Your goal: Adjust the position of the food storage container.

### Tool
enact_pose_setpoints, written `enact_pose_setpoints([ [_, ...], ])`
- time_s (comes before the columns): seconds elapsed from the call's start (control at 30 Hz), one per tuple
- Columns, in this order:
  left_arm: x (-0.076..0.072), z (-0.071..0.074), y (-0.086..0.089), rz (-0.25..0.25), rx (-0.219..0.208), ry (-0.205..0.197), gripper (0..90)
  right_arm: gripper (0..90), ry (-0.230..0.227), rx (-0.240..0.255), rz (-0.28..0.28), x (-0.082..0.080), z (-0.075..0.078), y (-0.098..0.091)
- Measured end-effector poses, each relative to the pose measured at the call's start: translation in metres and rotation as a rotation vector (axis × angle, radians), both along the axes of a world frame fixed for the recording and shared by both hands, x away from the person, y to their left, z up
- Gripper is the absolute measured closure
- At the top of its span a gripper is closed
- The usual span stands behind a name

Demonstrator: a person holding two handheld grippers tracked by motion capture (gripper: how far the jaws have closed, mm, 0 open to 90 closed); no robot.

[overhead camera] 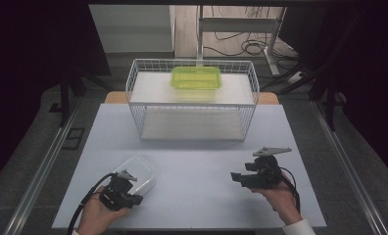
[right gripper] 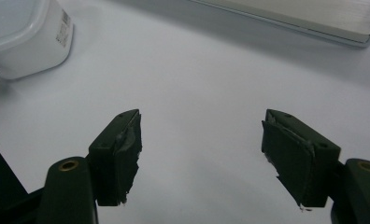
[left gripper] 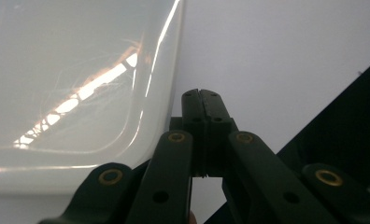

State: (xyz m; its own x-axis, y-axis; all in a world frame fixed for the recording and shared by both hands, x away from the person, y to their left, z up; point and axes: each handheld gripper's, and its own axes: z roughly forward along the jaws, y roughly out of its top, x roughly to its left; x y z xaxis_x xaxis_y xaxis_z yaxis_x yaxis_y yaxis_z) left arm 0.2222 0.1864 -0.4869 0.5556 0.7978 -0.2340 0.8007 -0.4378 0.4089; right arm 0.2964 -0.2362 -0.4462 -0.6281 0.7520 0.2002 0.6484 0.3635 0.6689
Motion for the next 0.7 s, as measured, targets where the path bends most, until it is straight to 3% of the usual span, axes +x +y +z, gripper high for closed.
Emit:
enact_pose_setpoints([
  [0.47, 0.011, -0.007, 0.036, 0.096, 0.000, 0.007, 90.0, 28.6, 0.000, 0.000, 0.000, 0.001, -0.001, 0.000],
  [0.7, 0.015, -0.008, 0.041, 0.101, 0.003, 0.006, 90.0, 28.1, -0.009, 0.011, 0.023, 0.000, 0.000, 0.001],
])
